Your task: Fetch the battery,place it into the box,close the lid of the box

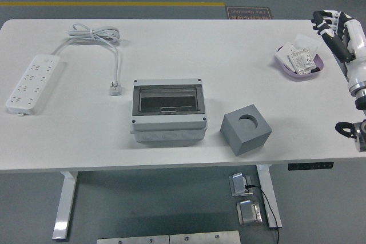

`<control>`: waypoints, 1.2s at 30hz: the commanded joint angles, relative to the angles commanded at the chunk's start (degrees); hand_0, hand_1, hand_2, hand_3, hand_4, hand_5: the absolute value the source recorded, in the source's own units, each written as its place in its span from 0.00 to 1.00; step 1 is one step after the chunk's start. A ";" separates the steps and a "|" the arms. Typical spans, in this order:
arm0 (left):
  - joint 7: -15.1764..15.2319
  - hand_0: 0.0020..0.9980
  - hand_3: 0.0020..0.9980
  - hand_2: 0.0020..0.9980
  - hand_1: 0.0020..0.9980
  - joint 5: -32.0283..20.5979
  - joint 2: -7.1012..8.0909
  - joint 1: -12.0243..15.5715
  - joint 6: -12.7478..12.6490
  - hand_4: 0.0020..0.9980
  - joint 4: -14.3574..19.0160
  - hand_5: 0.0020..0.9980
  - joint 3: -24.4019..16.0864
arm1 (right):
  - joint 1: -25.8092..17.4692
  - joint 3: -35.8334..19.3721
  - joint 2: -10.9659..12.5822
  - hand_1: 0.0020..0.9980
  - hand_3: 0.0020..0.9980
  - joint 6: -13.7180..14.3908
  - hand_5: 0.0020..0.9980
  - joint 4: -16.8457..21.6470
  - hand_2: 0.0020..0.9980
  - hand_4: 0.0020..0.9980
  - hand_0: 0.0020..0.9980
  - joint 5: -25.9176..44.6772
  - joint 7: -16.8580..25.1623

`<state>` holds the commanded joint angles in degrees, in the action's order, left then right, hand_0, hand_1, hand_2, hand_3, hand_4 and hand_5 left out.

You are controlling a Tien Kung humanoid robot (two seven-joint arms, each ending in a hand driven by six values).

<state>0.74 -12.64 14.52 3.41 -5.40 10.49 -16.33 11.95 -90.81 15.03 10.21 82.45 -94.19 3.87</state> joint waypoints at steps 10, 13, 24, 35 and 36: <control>0.12 0.65 0.68 0.66 0.71 0.10 0.32 -0.41 -0.05 0.69 -0.05 0.20 -0.04 | 3.00 1.75 1.83 0.65 0.65 8.70 0.65 -10.47 0.66 0.68 0.68 -10.74 7.77; 0.13 0.65 0.68 0.66 0.71 0.28 0.23 -0.43 -0.06 0.69 -0.10 0.20 -0.24 | 2.17 1.87 2.06 0.65 0.65 4.76 0.59 -10.24 0.66 0.66 0.68 -6.71 7.18; -0.02 0.65 0.68 0.66 0.71 -0.21 0.02 -0.28 0.13 0.70 -0.16 0.20 -0.17 | -0.23 -1.26 3.57 0.67 0.66 -17.41 0.54 -5.92 0.68 0.64 0.69 15.07 -0.59; -0.17 0.65 0.68 0.66 0.71 2.22 0.75 0.46 0.08 0.69 0.14 0.20 -3.12 | 2.03 3.24 3.99 0.67 0.67 -26.18 0.57 -11.10 0.69 0.74 0.69 38.66 3.18; -0.18 0.65 0.68 0.66 0.71 3.05 0.81 0.51 0.05 0.69 0.21 0.20 -3.92 | 2.16 3.43 4.09 0.67 0.67 -26.05 0.57 -11.50 0.69 0.74 0.69 40.73 3.26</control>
<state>0.56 -9.59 15.33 3.92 -5.34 10.70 -20.25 14.11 -87.38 19.13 -15.83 70.95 -53.46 7.13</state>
